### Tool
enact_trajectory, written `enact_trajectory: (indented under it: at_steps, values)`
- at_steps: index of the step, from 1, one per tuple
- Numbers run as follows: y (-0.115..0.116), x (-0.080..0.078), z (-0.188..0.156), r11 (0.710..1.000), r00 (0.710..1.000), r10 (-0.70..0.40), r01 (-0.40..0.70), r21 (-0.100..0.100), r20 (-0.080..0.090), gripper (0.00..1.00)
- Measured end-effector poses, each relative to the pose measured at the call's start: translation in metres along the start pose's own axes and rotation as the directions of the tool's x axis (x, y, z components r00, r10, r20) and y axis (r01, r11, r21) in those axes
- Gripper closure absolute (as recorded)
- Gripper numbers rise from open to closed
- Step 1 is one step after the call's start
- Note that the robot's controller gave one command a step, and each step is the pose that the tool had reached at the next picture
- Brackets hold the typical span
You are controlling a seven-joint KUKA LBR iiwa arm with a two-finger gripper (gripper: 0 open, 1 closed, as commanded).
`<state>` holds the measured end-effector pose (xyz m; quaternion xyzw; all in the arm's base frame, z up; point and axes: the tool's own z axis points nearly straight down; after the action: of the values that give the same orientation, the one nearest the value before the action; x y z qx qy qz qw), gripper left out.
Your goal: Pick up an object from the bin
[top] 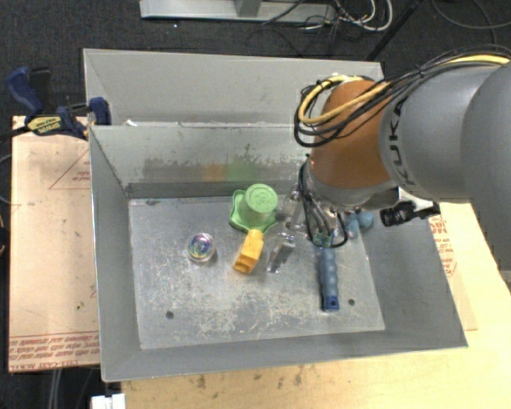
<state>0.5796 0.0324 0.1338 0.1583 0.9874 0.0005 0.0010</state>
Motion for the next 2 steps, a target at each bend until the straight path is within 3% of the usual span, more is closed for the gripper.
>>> enact_trajectory:
  at_steps: [1, 2]
  values:
    - [0.098, -0.044, 0.054, 0.985, 0.985, -0.171, 0.171, -0.001, 0.005, 0.0]
    - [0.123, -0.01, 0.054, 1.0, 1.0, 0.019, -0.019, -0.004, 0.006, 0.0]
